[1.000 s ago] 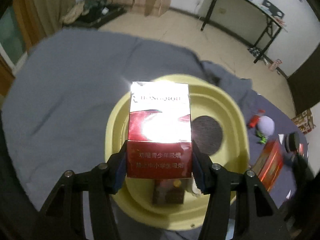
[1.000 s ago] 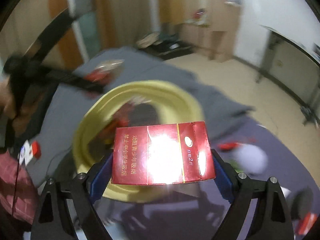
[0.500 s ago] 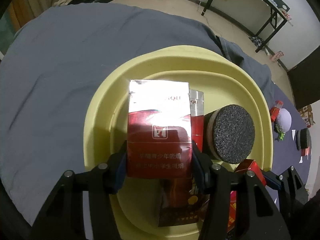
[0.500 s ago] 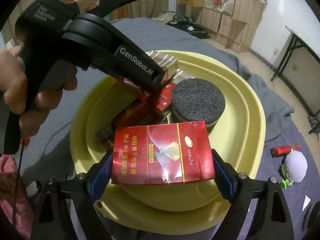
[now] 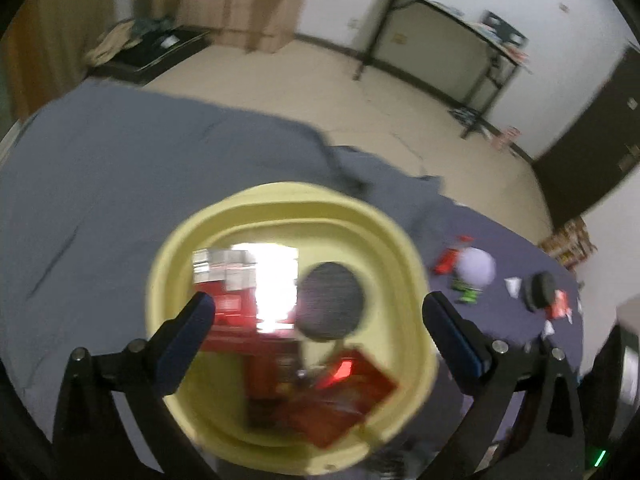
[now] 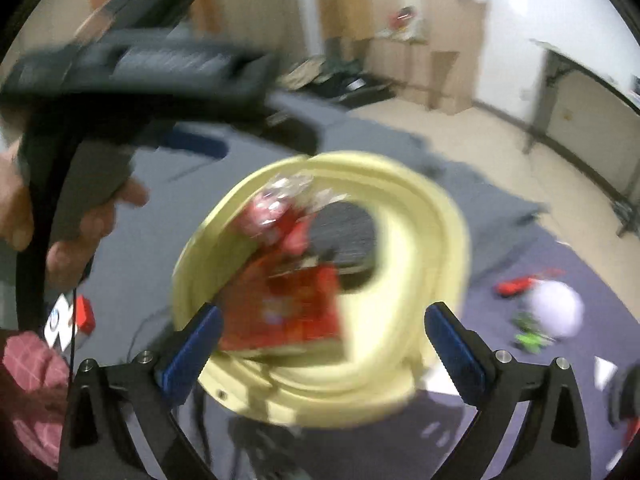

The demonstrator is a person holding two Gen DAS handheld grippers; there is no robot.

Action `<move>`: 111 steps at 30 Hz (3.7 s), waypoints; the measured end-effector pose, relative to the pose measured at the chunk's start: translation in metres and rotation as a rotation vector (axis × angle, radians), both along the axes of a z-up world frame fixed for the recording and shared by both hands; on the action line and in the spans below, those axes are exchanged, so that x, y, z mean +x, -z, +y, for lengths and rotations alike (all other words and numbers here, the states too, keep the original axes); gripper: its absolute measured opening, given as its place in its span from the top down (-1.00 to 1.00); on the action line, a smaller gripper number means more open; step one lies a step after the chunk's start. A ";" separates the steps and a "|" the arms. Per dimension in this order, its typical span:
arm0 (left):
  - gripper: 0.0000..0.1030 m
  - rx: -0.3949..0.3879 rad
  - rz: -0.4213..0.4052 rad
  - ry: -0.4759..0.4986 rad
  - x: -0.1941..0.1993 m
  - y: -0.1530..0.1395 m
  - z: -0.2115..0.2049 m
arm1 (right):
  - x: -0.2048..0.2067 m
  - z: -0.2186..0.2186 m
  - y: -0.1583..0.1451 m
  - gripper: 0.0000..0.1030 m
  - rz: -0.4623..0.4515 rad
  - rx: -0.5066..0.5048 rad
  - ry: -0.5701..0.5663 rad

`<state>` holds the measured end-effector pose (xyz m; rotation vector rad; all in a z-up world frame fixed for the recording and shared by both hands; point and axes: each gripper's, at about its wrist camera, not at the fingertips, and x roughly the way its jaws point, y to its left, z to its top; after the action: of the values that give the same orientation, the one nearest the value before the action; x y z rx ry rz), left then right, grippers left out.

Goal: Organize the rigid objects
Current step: 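Grasp the black foam jar with the left tool while the right tool grasps the Double Happiness pack, then lower both into the yellow tray and release, then grasp the red marker with the left tool while the right tool grasps the white plush ball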

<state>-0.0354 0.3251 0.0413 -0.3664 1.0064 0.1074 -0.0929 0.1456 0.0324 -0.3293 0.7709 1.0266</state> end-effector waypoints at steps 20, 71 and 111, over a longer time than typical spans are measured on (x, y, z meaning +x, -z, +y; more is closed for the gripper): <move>-1.00 0.007 0.104 0.425 0.105 0.061 -0.288 | 0.139 -0.385 0.048 -0.99 0.062 -0.067 0.823; -0.33 0.042 0.134 -0.164 -0.080 0.043 0.017 | 0.066 -0.032 0.033 -0.76 -0.069 -0.093 -0.054; -1.00 -0.008 0.041 0.085 0.000 -0.003 -0.038 | 0.145 -0.093 0.048 -0.99 -0.033 -0.045 0.349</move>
<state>-0.0355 0.2867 0.0446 -0.3297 1.0613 0.0338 0.0526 0.0522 -0.0153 -0.2392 0.7903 0.6752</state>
